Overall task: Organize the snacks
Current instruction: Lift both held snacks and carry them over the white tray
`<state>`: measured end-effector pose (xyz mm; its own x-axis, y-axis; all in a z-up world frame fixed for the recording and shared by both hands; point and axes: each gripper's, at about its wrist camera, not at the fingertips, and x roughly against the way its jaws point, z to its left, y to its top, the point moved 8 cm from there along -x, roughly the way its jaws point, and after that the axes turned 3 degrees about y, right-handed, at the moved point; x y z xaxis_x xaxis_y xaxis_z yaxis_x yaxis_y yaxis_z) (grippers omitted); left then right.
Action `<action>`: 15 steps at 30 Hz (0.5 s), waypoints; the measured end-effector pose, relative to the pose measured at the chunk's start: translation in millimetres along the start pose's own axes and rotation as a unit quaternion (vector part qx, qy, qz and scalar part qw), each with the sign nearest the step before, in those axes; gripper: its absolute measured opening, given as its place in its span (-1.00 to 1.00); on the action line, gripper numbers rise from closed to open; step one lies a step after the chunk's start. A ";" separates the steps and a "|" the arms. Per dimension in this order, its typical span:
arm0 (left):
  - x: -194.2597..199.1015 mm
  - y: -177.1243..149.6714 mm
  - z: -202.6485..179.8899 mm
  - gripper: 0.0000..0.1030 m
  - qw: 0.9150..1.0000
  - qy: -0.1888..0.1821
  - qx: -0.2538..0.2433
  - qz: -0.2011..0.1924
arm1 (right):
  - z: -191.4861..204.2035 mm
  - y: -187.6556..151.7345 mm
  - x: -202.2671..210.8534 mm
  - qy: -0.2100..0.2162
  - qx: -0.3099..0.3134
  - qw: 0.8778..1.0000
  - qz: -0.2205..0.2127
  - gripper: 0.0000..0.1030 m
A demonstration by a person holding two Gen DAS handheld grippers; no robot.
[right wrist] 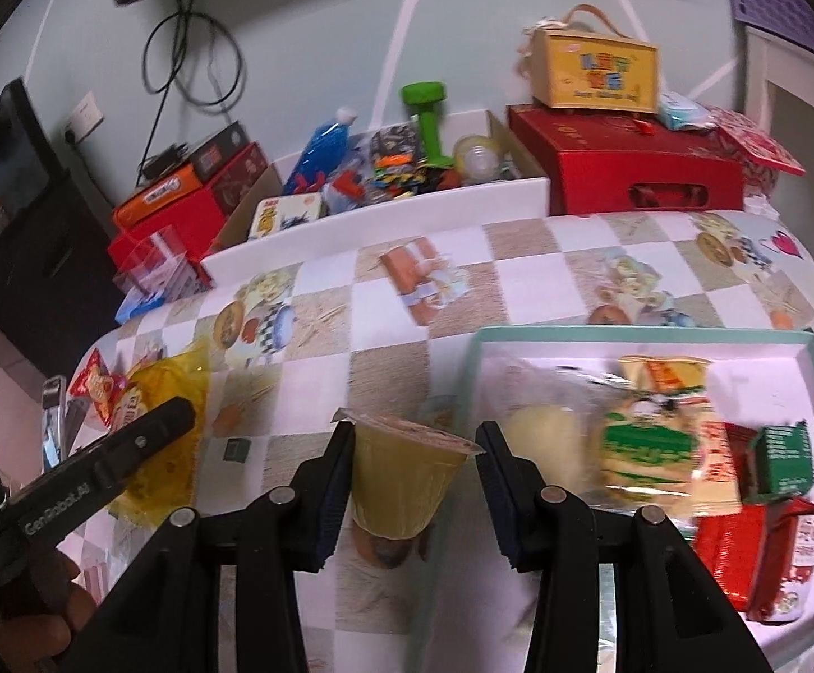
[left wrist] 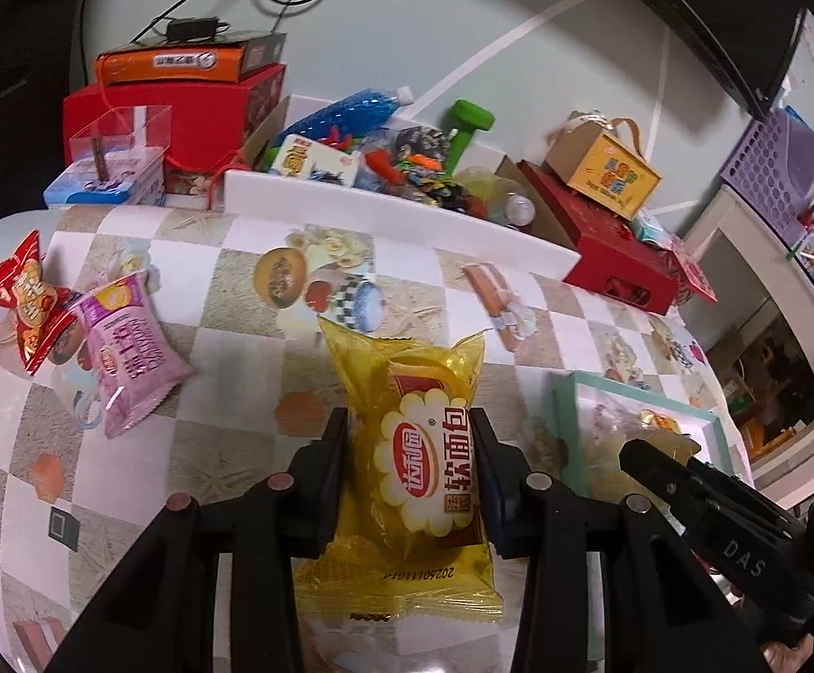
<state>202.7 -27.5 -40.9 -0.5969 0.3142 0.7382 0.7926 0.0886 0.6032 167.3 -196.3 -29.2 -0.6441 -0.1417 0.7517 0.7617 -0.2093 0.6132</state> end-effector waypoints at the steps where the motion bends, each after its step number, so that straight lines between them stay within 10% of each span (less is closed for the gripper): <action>1: 0.5 0.0 -3.7 -0.19 1.000 -0.003 -0.002 0.000 | -7.2 1.5 3.5 -0.004 -0.007 1.000 -0.003 -0.10; 15: -2.3 -2.2 -88.6 -0.19 0.997 -0.052 -0.063 0.013 | -134.7 16.2 60.7 -0.080 -0.132 0.986 -0.058 -0.10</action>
<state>191.3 -112.2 -17.2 -0.5549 0.4109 0.7234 0.7820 -0.0389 0.6220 131.1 -338.6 -6.4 -0.6908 0.0474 0.7215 0.6252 -0.4621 0.6290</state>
